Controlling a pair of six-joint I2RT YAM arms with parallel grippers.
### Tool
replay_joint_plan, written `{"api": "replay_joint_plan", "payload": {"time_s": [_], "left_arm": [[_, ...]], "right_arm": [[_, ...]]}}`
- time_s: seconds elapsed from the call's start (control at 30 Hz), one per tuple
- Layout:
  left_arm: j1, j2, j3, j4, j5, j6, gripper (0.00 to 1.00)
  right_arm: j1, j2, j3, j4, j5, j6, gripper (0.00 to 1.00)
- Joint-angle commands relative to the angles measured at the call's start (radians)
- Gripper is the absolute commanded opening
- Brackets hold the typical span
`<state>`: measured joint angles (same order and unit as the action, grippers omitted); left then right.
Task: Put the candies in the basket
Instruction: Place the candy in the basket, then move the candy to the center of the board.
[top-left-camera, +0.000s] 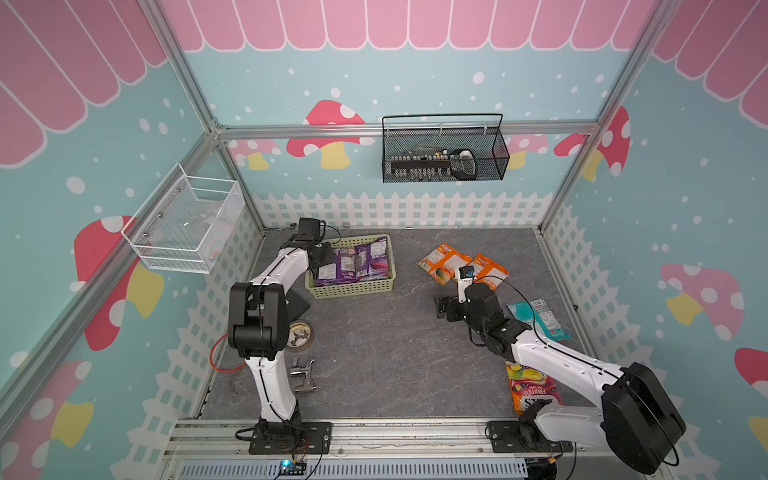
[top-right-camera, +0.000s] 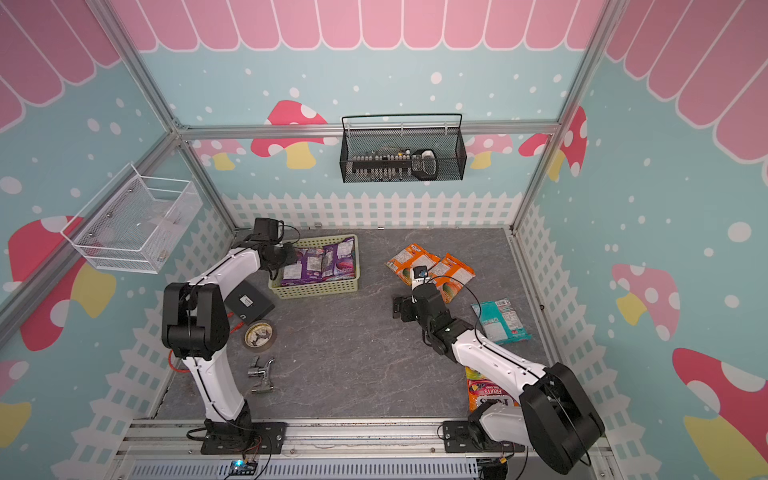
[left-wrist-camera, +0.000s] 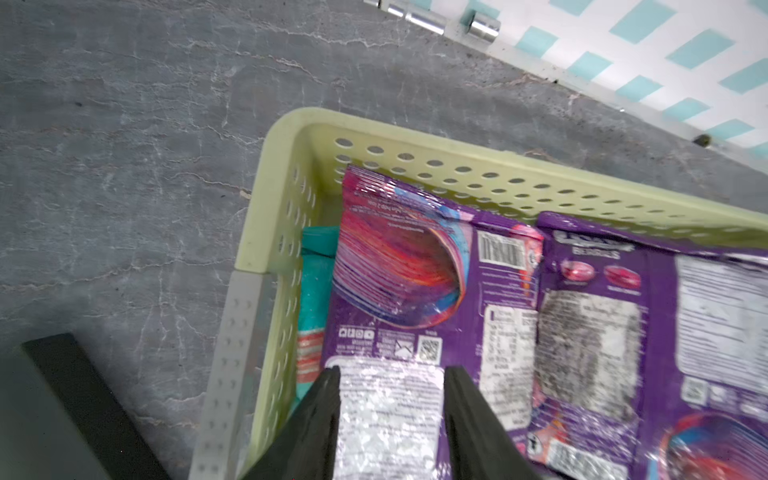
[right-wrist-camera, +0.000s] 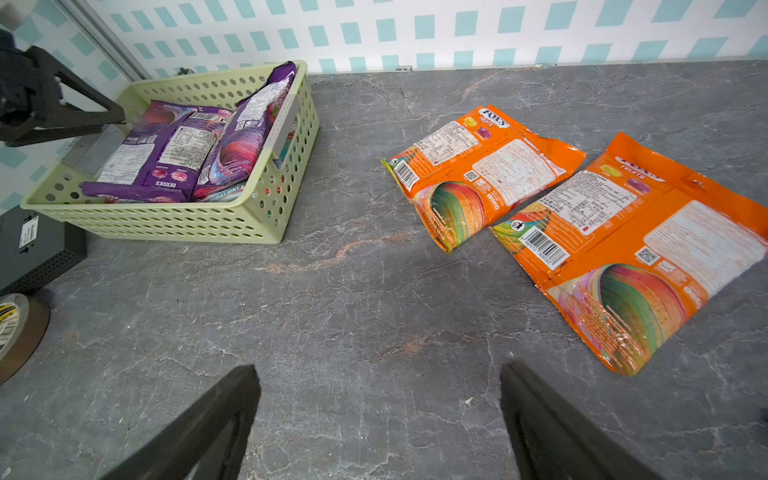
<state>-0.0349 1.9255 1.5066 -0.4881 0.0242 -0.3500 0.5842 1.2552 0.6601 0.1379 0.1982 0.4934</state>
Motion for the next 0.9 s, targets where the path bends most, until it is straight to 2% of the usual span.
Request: {"api": "replay_joint_plan", "payload": {"time_s": [0.0, 0.13, 0.23, 0.3, 0.37, 0.5, 0.6, 0.7, 0.87], "left_arm": [[0.001, -0.132, -0.053, 0.003, 0.136, -0.046, 0.48], [-0.016, -0.267, -0.183, 0.060, 0.286, -0.060, 0.54], [-0.047, -0.362, -0.289, 0.105, 0.378, -0.061, 0.59], [-0.080, -0.417, -0.345, 0.117, 0.397, -0.060, 0.62], [-0.115, -0.464, -0.387, 0.118, 0.396, -0.063, 0.69], [-0.195, -0.544, -0.468, 0.145, 0.395, -0.104, 0.74], [-0.260, -0.589, -0.533, 0.196, 0.407, -0.146, 0.76], [-0.339, -0.622, -0.614, 0.283, 0.394, -0.221, 0.75], [-0.537, -0.623, -0.745, 0.500, 0.354, -0.367, 0.69]], "right_arm": [[0.002, 0.002, -0.020, 0.004, 0.074, 0.069, 0.96], [0.000, -0.008, 0.011, -0.136, 0.165, 0.202, 0.97], [-0.011, -0.016, 0.044, -0.370, 0.244, 0.423, 0.98], [-0.027, -0.029, 0.046, -0.533, 0.236, 0.575, 0.99], [-0.042, -0.048, 0.033, -0.663, 0.208, 0.688, 0.99], [-0.074, -0.087, 0.002, -0.889, 0.172, 0.840, 0.99], [-0.095, -0.131, -0.032, -0.980, 0.154, 0.888, 0.99], [-0.123, -0.154, -0.059, -0.990, 0.170, 0.876, 0.99], [-0.250, -0.124, -0.043, -1.083, 0.239, 0.906, 0.98]]}}
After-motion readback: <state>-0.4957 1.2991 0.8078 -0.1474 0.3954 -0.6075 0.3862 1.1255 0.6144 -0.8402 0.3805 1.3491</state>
